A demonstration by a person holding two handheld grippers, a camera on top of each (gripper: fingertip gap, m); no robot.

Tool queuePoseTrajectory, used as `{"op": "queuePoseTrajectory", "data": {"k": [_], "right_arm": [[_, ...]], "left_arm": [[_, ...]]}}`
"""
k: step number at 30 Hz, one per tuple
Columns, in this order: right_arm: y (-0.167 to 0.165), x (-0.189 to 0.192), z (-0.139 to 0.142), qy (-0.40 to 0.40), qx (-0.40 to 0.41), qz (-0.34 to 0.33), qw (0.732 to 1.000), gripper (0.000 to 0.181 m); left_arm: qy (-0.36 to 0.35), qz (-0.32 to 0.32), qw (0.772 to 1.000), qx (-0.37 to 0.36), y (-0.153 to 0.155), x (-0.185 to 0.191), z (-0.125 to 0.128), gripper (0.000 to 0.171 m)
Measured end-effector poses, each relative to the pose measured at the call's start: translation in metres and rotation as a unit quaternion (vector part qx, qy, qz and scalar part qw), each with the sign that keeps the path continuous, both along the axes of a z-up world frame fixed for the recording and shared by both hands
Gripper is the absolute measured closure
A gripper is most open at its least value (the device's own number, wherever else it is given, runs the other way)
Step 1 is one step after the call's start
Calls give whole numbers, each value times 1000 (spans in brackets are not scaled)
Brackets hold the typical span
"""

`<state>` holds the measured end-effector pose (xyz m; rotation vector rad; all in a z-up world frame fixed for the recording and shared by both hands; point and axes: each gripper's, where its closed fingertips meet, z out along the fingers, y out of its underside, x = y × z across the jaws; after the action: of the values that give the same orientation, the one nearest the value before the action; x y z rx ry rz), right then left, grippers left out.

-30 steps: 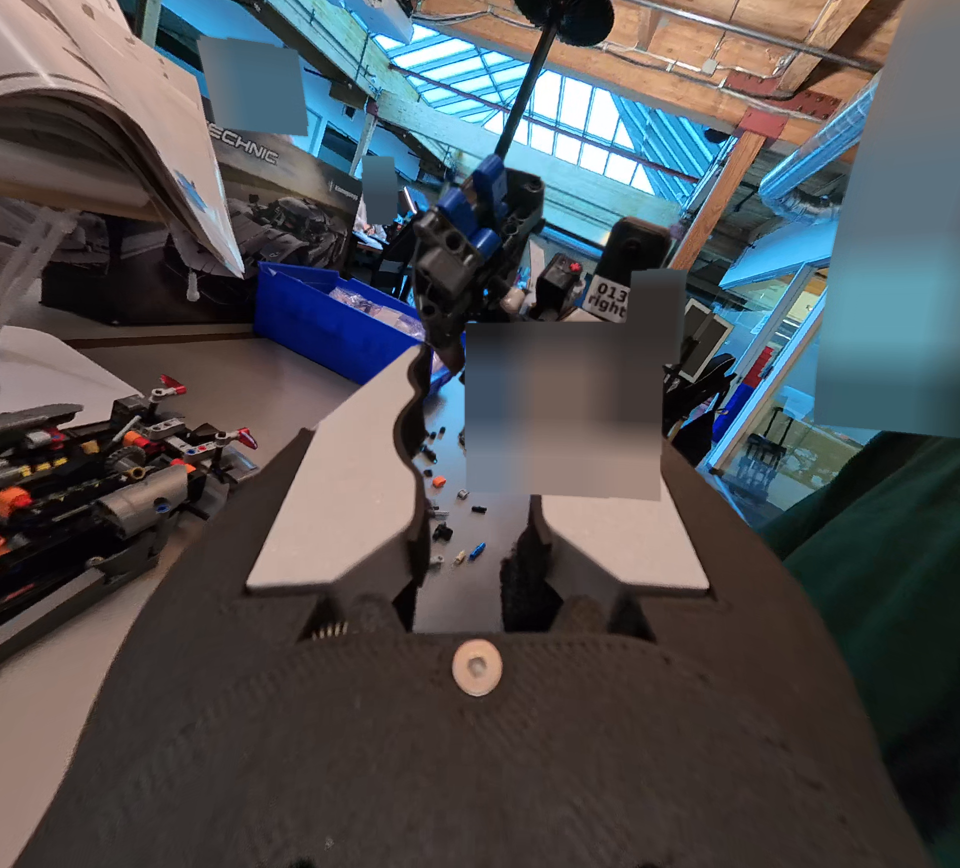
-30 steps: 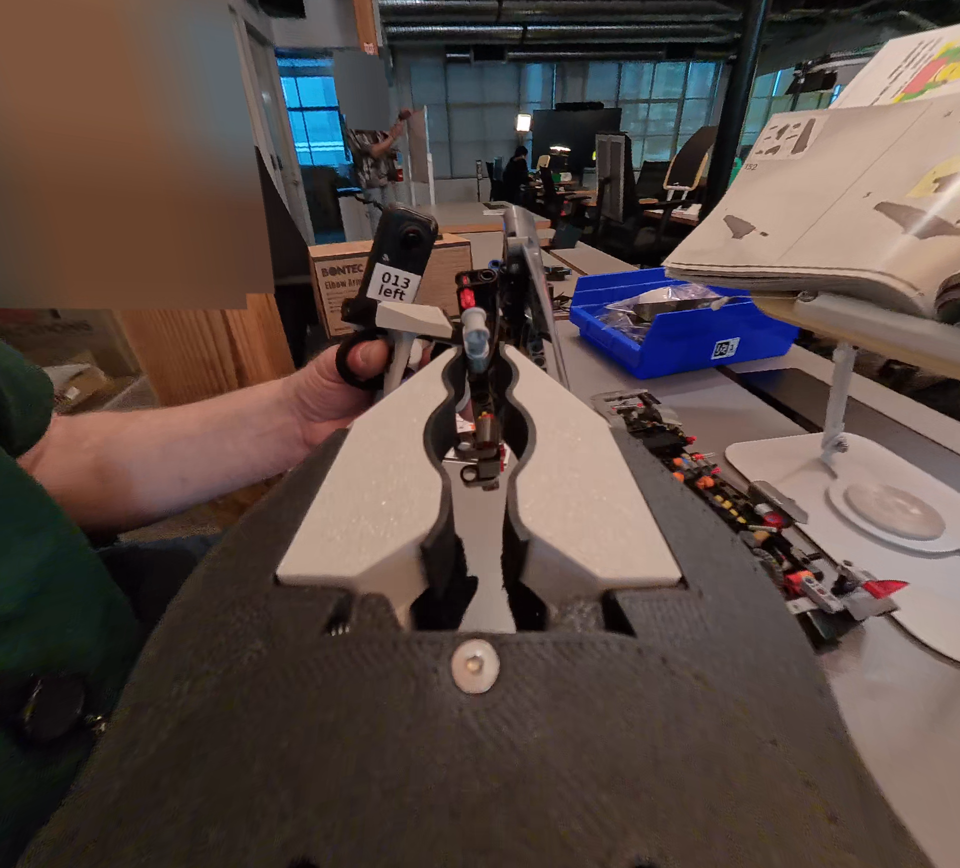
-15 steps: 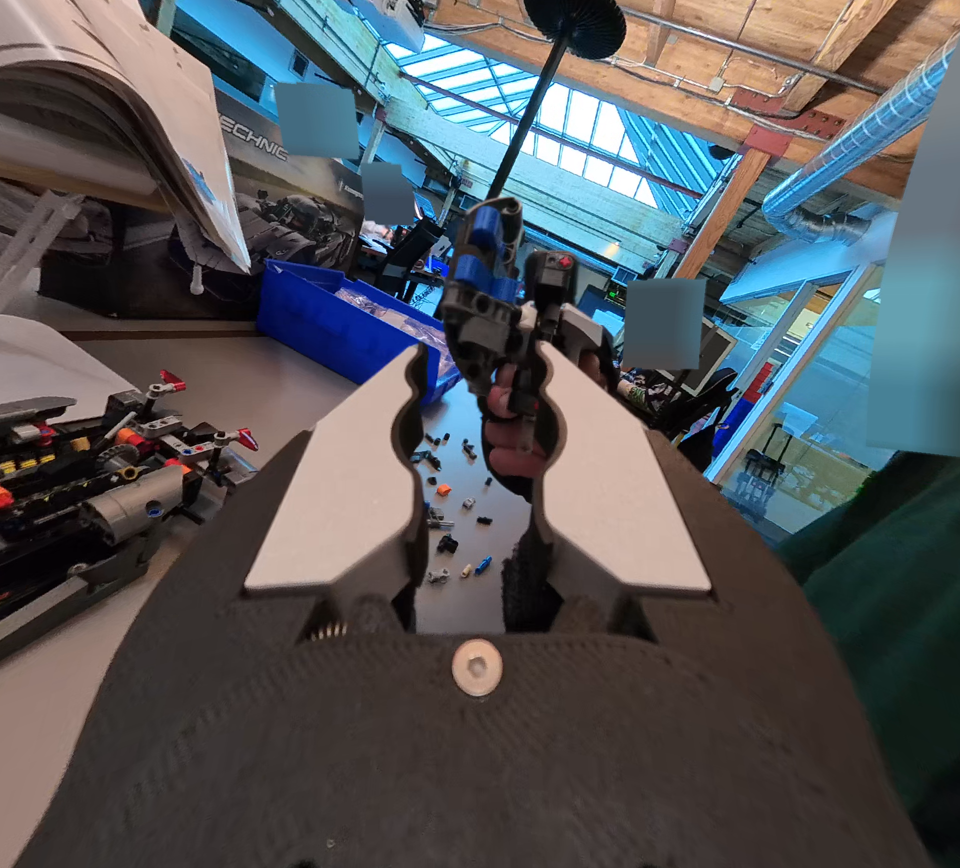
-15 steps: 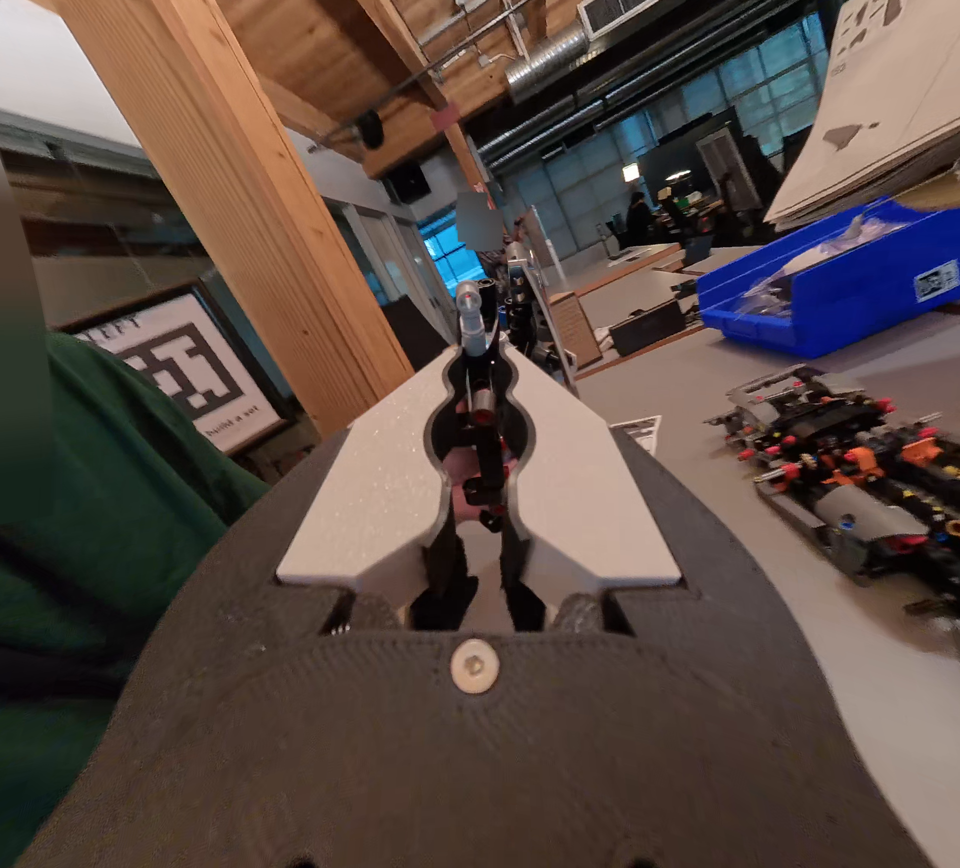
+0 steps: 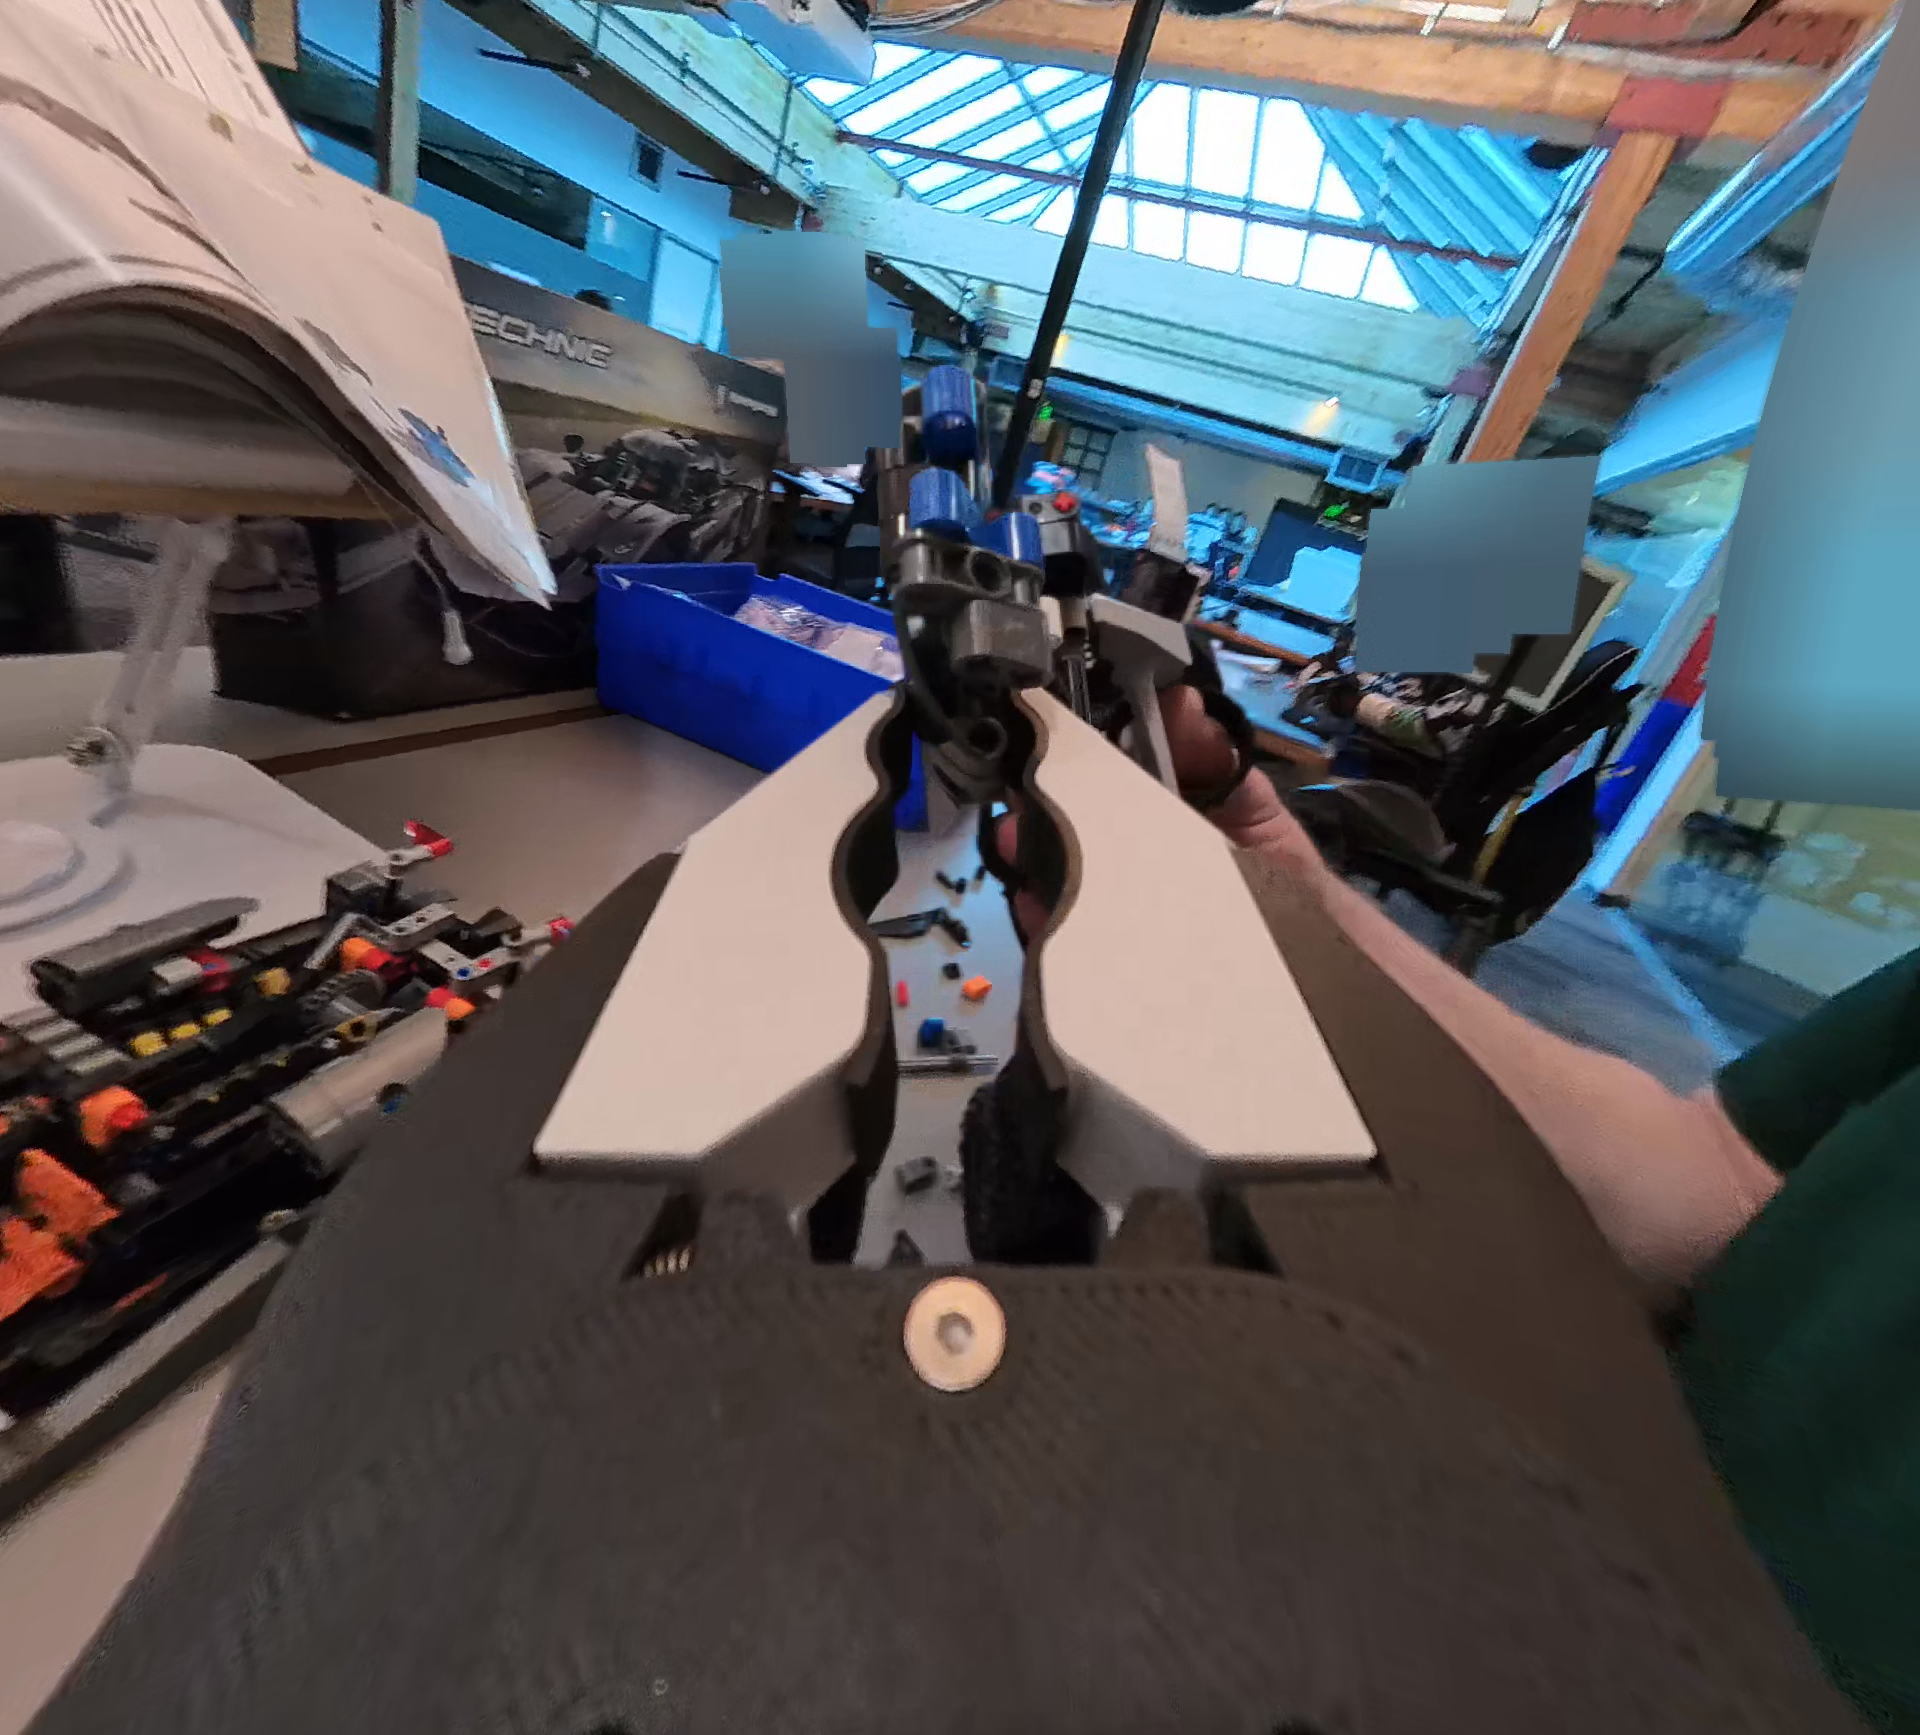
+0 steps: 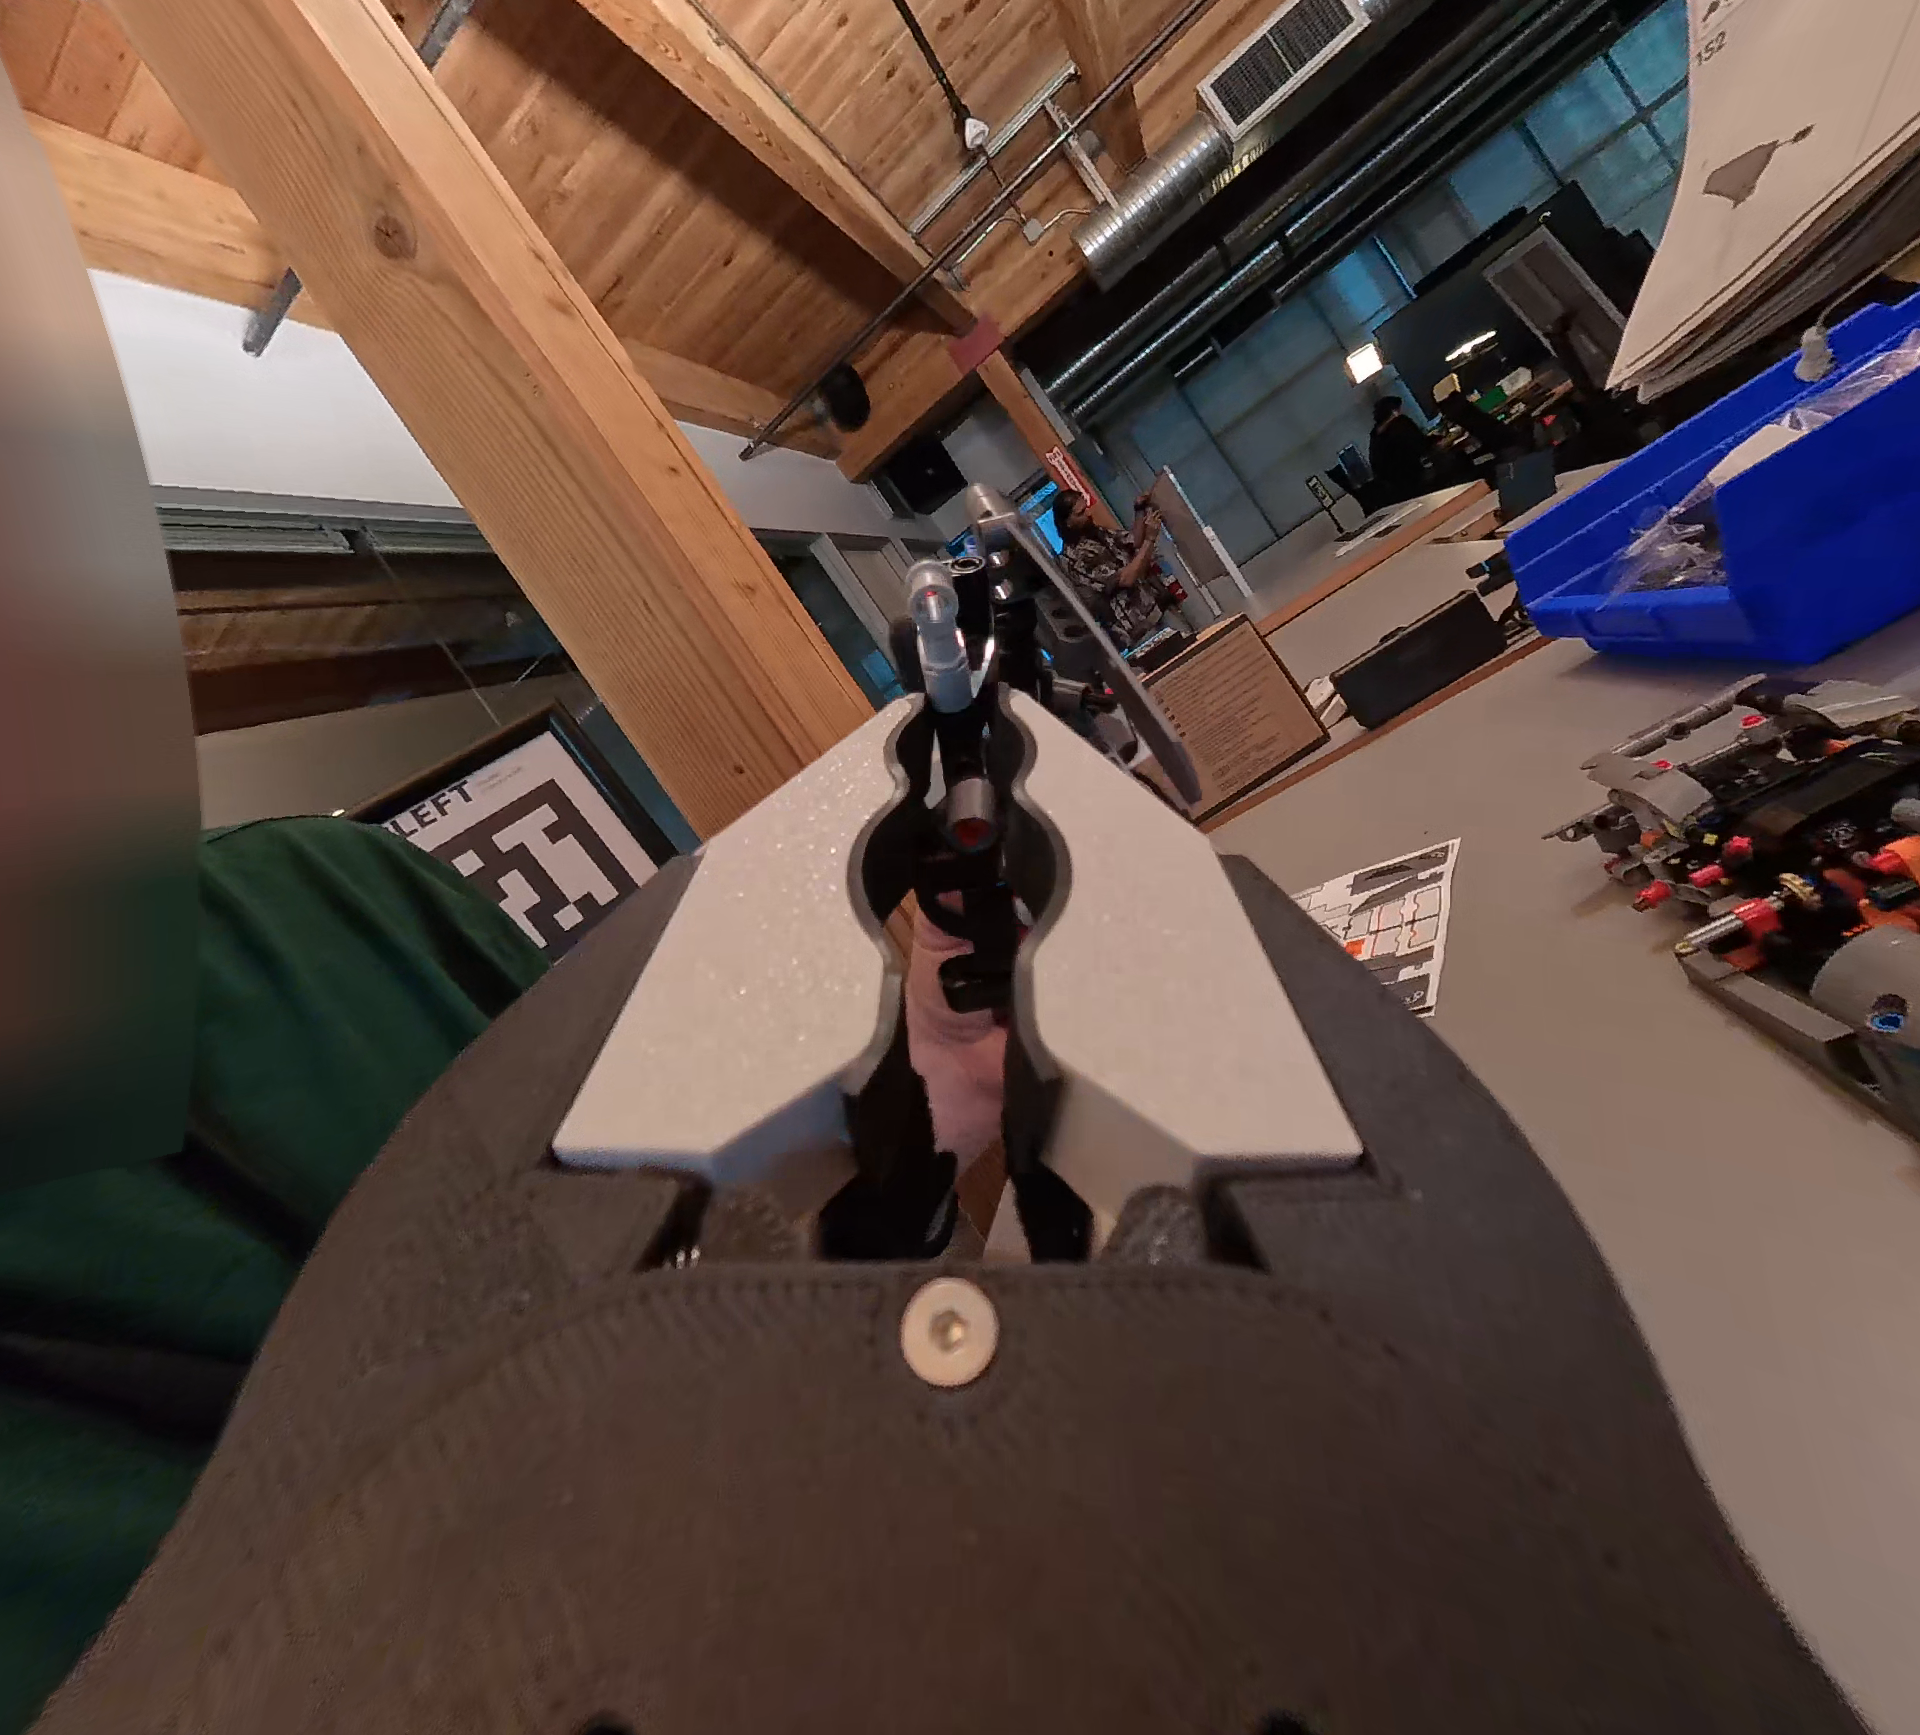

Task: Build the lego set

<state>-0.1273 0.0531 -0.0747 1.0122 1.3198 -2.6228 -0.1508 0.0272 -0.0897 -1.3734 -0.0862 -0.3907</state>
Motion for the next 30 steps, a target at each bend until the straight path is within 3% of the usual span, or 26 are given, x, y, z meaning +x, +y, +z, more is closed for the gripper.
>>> {"op": "queuePoseTrajectory", "data": {"k": [7,16,20,30], "right_arm": [[1,0,2,-4,10,-15,1000,173],[1,-1,5,-14,8,-25,1000,173],[-2,-1,6,-15,13,-29,999,173],[0,-3,7,-16,16,-41,999,172]], "left_arm": [[122,88,988,-29,0,-4,7,157],[233,184,953,-51,-2,-10,13,157],[243,216,943,-72,-2,-19,10,157],[242,215,945,-54,-3,-17,16,157]]}}
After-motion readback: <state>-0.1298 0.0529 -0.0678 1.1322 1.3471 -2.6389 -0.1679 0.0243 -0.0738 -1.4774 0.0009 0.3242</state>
